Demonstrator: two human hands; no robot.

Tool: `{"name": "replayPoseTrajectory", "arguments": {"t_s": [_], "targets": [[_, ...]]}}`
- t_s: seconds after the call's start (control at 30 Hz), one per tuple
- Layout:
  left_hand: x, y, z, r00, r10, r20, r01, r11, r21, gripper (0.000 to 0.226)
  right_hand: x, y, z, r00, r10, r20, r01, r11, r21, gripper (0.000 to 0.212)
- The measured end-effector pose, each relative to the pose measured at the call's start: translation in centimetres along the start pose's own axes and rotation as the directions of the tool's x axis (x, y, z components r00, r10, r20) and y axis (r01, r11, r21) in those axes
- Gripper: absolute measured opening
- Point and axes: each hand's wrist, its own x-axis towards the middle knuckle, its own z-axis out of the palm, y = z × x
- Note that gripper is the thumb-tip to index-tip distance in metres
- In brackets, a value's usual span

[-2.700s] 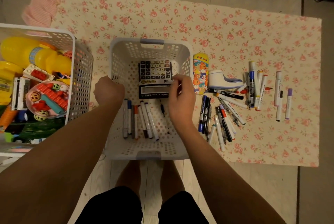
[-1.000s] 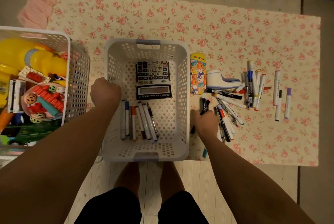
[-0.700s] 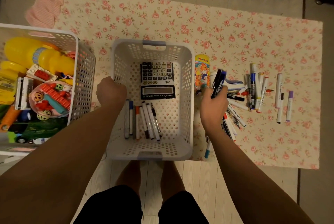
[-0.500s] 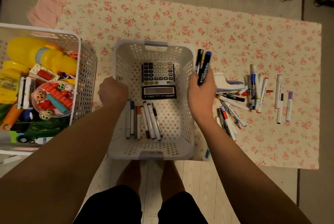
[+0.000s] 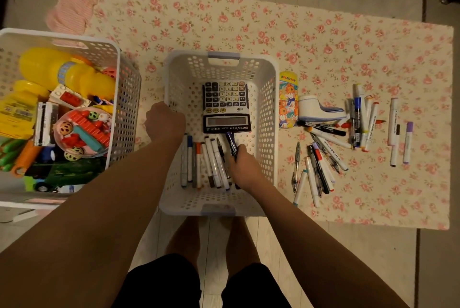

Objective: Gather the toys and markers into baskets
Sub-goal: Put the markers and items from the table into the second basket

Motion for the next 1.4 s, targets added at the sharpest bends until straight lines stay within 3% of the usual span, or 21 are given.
{"name": "replayPoseTrajectory", "arguments": {"t_s": [0.17, 0.4, 0.5, 0.57, 0.63, 0.73, 0.83, 0.93, 1.0, 1.07, 1.13, 1.27, 1.4], "targets": [[-0.2, 0.1, 0.0, 1.000, -0.023, 0.019, 0.023, 1.000, 0.018, 0.027, 0.5, 1.1, 1.2, 0.995, 0.097, 0.034, -0.097, 0.995, 0.003, 0.032], [-0.7, 0.3, 0.4, 0.995, -0.097, 0.031, 0.097, 0.995, -0.001, 0.030, 1.2, 1.6, 1.5, 0.979, 0.190, -0.077, -0.185, 0.980, 0.070, 0.031], [-0.7, 0.8, 0.5, 0.987, -0.157, 0.039, 0.158, 0.987, -0.023, 0.029, 0.8, 1.0, 0.8, 0.977, 0.156, -0.148, -0.156, 0.988, 0.011, 0.031], [-0.7, 1.2, 0.6, 0.978, -0.203, 0.044, 0.205, 0.978, -0.046, 0.027, 0.3, 0.1, -0.3, 0.971, 0.040, -0.236, -0.058, 0.996, -0.070, 0.028], [-0.7, 1.8, 0.8, 0.970, -0.240, 0.043, 0.242, 0.968, -0.058, 0.029, -0.5, -1.2, -1.9, 0.913, -0.133, -0.385, 0.110, 0.991, -0.081, 0.019], [-1.1, 2.5, 1.1, 0.956, -0.288, 0.050, 0.291, 0.954, -0.073, 0.030, -1.6, -2.8, -5.0, 0.741, -0.301, -0.601, 0.348, 0.937, -0.040, 0.014], [-1.7, 3.2, 1.5, 0.952, -0.304, 0.038, 0.306, 0.947, -0.094, 0.028, -1.9, -2.8, -8.7, 0.621, -0.260, -0.739, 0.417, 0.908, 0.032, 0.015], [-2.0, 3.2, 1.6, 0.957, -0.289, 0.028, 0.290, 0.953, -0.084, 0.027, -0.6, -0.4, -11.8, 0.570, -0.075, -0.818, 0.309, 0.942, 0.129, 0.008], [-2.2, 2.8, 1.5, 0.969, -0.246, 0.029, 0.247, 0.966, -0.070, 0.029, 0.6, 2.6, -12.9, 0.627, 0.072, -0.776, 0.095, 0.981, 0.169, 0.010], [-2.3, 2.3, 1.6, 0.978, -0.206, 0.015, 0.207, 0.976, -0.074, 0.030, 1.4, 5.7, -13.0, 0.757, 0.202, -0.621, -0.169, 0.979, 0.113, 0.020], [-2.4, 2.2, 1.6, 0.981, -0.194, -0.001, 0.193, 0.978, -0.080, 0.030, 1.6, 8.2, -12.1, 0.843, 0.276, -0.461, -0.310, 0.951, 0.001, 0.028], [-2.5, 2.4, 1.4, 0.978, -0.206, 0.006, 0.206, 0.974, -0.095, 0.029, 1.5, 10.3, -10.2, 0.911, 0.283, -0.299, -0.334, 0.932, -0.136, 0.020], [-2.4, 2.4, 1.4, 0.978, -0.208, 0.011, 0.208, 0.973, -0.098, 0.029, 1.1, 10.6, -9.0, 0.899, 0.306, -0.315, -0.359, 0.924, -0.129, 0.019]]}}
